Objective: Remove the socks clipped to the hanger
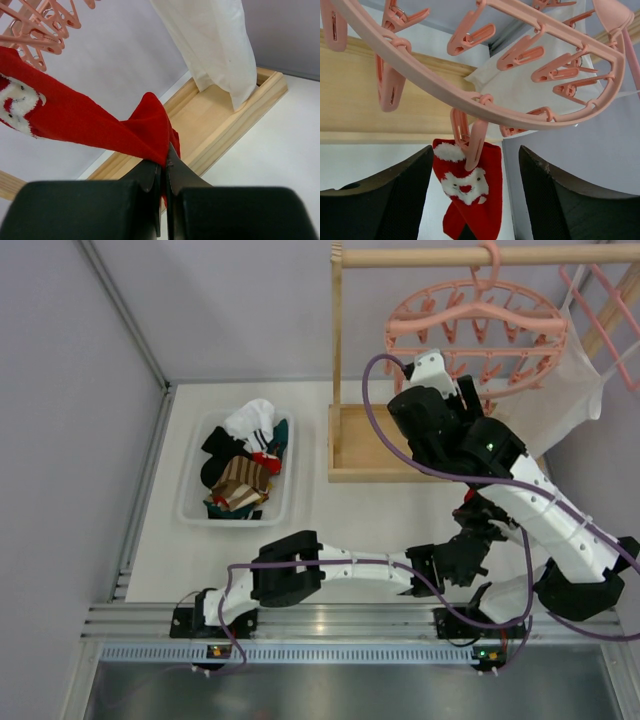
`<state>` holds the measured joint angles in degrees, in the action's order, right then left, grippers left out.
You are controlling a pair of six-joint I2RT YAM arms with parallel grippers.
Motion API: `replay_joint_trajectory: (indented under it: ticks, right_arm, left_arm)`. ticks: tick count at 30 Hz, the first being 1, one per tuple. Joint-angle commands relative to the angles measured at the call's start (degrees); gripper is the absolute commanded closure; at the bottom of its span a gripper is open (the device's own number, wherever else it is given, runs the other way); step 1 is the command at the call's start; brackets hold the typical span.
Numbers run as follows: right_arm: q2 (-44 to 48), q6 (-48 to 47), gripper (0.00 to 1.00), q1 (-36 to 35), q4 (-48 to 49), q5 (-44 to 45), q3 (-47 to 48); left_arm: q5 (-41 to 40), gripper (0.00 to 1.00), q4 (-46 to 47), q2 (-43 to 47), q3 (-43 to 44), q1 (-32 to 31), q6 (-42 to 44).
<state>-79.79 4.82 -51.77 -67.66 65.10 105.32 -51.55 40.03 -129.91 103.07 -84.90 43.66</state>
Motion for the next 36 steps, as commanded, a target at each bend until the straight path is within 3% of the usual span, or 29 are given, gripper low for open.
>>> replay_joint_trajectory:
  ticks: [1, 5, 18, 21, 36]
  right_arm:
    - [0.68, -4.1, 0.34, -0.62, 9.98, 3.27, -3.26]
    - [2.44, -9.03, 0.39, -0.44, 20.52, 4.51, -7.4]
    - [3.23, -16.94, 0.4, 5.19, 33.55, 6.61, -15.75]
    - [4.46, -20.53, 0.4, 5.36, 40.3, 8.02, -18.73]
    - [7.37, -26.26, 0.44, 5.71, 47.71, 9.87, -23.58]
  left_arm:
    - [3.56, 1.0, 1.63, 0.97, 0.38, -2.11, 1.61]
    - [3.91, 1.0, 1.63, 1.32, 0.03, -2.11, 1.08]
    - [4.18, 1.0, 1.8, 2.29, -1.29, -2.11, 0.2]
    - [4.18, 1.0, 1.8, 2.38, -1.55, -2.11, -0.15]
    - [4.0, 1.0, 1.8, 2.46, -1.55, -1.23, -2.26]
